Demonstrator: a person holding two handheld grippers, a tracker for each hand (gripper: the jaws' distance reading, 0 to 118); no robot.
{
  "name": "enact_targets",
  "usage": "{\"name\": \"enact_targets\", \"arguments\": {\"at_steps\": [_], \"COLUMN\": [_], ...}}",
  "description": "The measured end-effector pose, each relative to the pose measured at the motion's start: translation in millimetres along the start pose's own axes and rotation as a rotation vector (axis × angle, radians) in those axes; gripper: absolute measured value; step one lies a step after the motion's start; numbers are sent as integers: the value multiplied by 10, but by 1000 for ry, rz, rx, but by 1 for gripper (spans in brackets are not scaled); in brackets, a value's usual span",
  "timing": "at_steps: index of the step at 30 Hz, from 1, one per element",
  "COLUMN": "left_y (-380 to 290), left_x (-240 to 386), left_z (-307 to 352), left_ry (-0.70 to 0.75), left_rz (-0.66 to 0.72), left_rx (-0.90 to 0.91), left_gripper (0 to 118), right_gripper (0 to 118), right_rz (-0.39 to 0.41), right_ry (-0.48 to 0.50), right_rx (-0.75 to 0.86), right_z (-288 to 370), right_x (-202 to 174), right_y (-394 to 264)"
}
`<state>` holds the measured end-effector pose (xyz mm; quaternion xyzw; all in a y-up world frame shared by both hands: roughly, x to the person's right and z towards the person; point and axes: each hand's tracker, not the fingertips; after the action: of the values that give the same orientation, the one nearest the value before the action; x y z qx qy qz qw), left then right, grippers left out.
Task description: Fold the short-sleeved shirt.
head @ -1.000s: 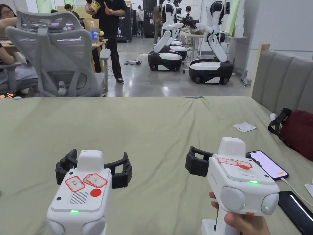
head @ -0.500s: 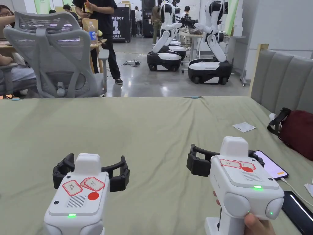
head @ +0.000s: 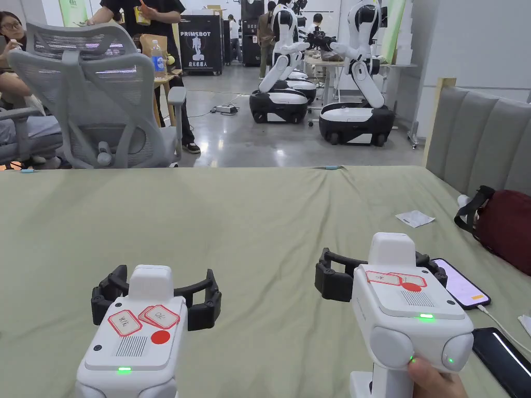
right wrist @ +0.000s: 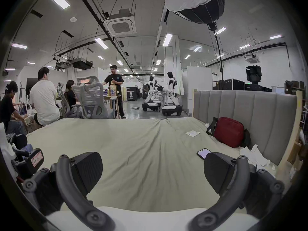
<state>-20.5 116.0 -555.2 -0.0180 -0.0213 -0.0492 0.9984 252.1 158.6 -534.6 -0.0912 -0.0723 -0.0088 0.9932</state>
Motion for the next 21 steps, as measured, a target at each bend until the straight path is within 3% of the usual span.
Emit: {"name": "enact_targets", "arguments": {"at_steps": [21], "left_y": [-15], "left_x": [6], "left_z": [8], "left_ry": [-2], "left_rz": [-6], "left_rx": [-4], "left_gripper": [118], "right_gripper": [118], "right_rz": [36], "right_ry": [19], "right_rx": [22], "right_z": [27], "right_x": [-21], "right_y": [13]}}
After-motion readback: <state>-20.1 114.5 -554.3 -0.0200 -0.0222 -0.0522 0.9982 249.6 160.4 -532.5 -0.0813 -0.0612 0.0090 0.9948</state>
